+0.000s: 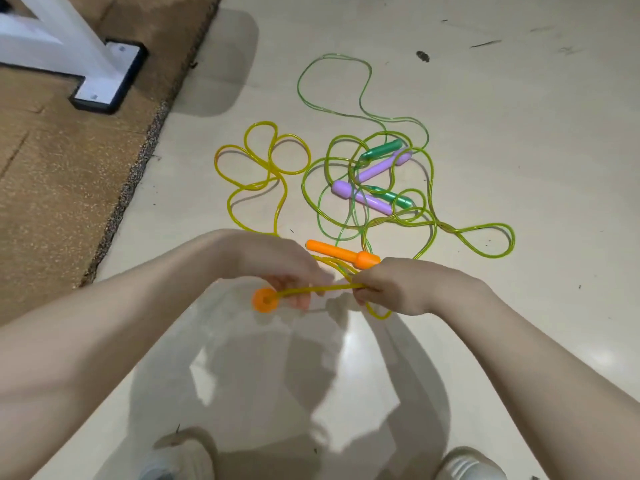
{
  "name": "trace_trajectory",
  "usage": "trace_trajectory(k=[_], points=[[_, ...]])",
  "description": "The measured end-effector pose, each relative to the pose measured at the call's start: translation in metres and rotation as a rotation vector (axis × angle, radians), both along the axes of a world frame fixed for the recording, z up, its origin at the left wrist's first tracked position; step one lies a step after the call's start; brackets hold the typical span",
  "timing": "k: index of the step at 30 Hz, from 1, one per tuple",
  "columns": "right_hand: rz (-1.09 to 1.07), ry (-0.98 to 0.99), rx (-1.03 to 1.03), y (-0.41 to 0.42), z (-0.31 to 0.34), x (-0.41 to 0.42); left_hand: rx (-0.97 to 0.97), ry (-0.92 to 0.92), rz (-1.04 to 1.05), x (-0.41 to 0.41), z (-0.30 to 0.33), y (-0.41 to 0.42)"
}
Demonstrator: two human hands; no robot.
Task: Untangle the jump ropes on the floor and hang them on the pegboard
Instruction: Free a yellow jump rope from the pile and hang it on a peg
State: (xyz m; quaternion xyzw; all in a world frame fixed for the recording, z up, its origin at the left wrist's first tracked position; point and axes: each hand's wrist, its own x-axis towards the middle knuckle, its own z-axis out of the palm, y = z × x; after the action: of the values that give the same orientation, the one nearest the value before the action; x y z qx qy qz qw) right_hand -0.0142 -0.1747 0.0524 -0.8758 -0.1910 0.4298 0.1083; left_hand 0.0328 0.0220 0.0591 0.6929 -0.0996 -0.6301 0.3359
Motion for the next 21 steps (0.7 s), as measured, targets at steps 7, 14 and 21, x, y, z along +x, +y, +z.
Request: trace_trajectory(k=[7,14,21], points=[[-0.275,-0.326,0.098,-0.022,-0.019,-0.001,-0.265,-0.092,0.341,-0.040,-0.010,-0.013],[-0.823,0.036,0.493,-0.053,-0.038,-0.019,-0.623,0.081,1.212,-0.016,-0.004,0.027],[-0.966,-0.015,0.525,-0.034,-0.027,-0.010,-0.567,0.074,1.475,-0.011,-0.012,0.035]])
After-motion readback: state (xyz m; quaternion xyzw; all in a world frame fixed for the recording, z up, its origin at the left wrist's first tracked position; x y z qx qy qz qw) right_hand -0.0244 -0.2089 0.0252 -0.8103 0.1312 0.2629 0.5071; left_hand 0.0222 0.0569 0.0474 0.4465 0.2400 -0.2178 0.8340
